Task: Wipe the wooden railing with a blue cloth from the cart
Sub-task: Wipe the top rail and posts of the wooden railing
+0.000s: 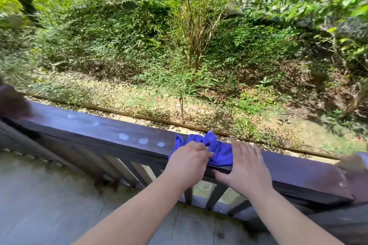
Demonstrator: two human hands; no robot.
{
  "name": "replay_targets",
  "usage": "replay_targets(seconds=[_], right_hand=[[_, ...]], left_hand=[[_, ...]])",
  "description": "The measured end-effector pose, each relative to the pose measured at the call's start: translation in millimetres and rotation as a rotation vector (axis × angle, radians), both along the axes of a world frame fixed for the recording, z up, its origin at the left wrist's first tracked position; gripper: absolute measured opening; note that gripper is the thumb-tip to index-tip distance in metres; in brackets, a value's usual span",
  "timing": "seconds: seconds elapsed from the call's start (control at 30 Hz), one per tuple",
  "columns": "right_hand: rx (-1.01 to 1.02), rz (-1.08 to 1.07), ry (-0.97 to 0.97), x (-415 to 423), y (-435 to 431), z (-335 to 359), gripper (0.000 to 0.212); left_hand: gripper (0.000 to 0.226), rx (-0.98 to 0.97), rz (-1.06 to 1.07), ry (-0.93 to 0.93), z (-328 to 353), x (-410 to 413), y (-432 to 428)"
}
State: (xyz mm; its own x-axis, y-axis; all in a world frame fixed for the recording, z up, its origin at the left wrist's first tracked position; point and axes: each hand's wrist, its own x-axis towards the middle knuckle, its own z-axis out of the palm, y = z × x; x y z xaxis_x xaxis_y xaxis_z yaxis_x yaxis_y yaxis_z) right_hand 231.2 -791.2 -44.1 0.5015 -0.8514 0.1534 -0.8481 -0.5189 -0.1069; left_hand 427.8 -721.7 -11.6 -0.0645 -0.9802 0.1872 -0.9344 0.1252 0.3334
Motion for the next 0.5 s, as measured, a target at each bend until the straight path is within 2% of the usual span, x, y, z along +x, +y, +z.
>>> replay_targets(seconds=[0.17,0.37,0.5], right_hand=[[-0.010,-0.007,0.056,28.8,5.5,4.4,0.122],[0.089,0.049,0.154,138.2,28.8,9.8,0.128],[0.098,0.070,0.138,195.0,36.0,5.8,0.127]], left_hand=[[0.032,-0.037,0.001,-0.014,-7.2,60.2,12.8],[0.030,-0.055,-0.004,-0.006,-9.2,149.0,32.7],[0.028,-0.082,0.021,0.008,-14.0,212.8,50.4]])
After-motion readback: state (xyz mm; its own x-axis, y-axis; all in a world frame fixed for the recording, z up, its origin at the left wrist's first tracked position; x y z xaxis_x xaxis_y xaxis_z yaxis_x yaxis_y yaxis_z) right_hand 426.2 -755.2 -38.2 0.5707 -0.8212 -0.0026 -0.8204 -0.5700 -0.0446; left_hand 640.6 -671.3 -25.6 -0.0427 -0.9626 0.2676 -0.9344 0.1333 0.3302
